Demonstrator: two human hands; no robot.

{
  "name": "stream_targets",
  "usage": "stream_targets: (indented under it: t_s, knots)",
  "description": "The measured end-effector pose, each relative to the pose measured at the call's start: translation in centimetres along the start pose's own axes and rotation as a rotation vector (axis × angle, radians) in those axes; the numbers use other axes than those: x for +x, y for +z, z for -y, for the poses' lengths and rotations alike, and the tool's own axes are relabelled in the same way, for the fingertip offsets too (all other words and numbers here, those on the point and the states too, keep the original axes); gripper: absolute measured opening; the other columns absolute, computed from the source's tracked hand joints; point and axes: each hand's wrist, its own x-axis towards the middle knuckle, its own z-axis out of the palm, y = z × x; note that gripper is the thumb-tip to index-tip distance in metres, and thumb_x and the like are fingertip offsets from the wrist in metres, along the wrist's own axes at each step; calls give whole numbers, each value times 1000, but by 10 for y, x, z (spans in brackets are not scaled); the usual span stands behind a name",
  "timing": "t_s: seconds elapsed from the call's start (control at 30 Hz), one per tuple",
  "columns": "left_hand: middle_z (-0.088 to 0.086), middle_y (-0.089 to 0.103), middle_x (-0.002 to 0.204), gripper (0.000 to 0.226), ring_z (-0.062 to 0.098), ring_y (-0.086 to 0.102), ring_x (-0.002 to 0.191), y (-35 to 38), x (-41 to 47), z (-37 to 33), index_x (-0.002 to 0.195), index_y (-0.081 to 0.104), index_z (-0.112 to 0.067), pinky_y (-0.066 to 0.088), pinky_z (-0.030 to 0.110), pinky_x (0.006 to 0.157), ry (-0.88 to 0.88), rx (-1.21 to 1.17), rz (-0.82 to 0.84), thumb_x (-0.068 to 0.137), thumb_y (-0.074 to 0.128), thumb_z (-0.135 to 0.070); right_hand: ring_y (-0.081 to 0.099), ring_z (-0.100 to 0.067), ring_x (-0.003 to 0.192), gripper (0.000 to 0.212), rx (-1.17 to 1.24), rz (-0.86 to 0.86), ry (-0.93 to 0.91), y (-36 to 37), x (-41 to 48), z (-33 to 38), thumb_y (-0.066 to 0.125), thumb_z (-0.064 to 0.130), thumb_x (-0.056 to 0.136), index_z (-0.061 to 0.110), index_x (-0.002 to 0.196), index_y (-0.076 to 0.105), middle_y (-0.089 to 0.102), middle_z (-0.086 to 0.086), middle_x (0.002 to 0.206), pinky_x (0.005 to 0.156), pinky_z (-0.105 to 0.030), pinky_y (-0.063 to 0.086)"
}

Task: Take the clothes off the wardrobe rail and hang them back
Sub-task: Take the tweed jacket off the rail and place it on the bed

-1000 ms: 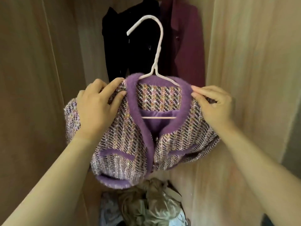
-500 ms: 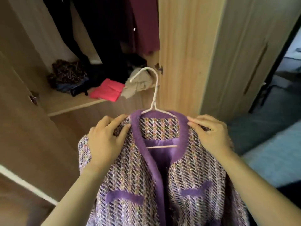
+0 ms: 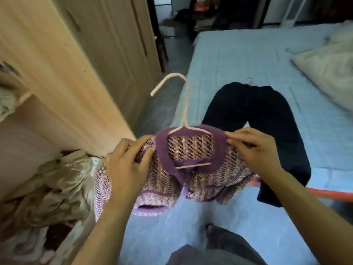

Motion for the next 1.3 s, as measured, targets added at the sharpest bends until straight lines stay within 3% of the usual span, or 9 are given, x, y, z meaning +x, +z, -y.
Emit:
stream_targets:
  t_s: [0.23, 0.47, 0.7, 0.9, 1.1, 1.2, 1.3]
  knots:
    - [-8, 47, 80, 29, 20, 54, 73, 65, 31, -53, 108, 67, -32, 46, 47, 68, 170, -165, 190, 85, 53, -43, 63, -8, 76, 20, -109, -166, 127, -76, -38, -17, 71, 9, 78, 15, 97, 73, 67, -1, 84, 69, -25, 51]
    - [-8, 50, 82, 30, 19, 56, 73, 134, 65, -148, 110, 67, -28, 44, 37, 69, 327, -258, 208, 87, 53, -41, 63, -8, 74, 18, -190, -316, 165, -171, -35, -64, 71, 11, 80, 18, 96, 73, 67, -1, 83, 67, -24, 48]
    - [-1, 54, 83, 32, 24, 58, 75, 211, 112, -232, 114, 66, -23, 48, 41, 67, 387, -280, 185, 91, 50, -39, 62, -3, 74, 23, -265, -397, 132, -252, 14, -134, 72, 13, 79, 22, 100, 69, 68, 0, 81, 70, -15, 46]
    - [-5, 50, 81, 33, 18, 54, 71, 277, 177, -248, 114, 65, -25, 48, 40, 65, 339, -309, 193, 91, 48, -42, 62, -9, 72, 21, -287, -363, 111, -271, 91, -198, 72, 14, 80, 19, 100, 71, 68, -2, 81, 66, -25, 49]
    - [-6, 50, 79, 33, 15, 51, 70, 356, 252, -241, 114, 64, -30, 48, 41, 65, 311, -322, 240, 91, 46, -45, 62, -9, 71, 24, -265, -339, 181, -262, 164, -270, 72, 10, 78, 20, 100, 70, 68, -1, 80, 65, -16, 46]
    - [-5, 52, 83, 35, 18, 54, 74, 391, 299, -242, 115, 64, -29, 48, 42, 69, 311, -300, 236, 91, 45, -47, 60, 0, 73, 21, -288, -327, 196, -261, 211, -302, 71, 9, 79, 16, 99, 72, 67, 4, 80, 67, -7, 42]
    - [-2, 54, 86, 34, 21, 56, 80, 426, 347, -244, 117, 63, -29, 42, 36, 73, 316, -238, 221, 92, 47, -44, 60, 3, 73, 20, -302, -340, 194, -259, 257, -337, 71, 13, 80, 17, 99, 73, 66, 7, 81, 68, -7, 41]
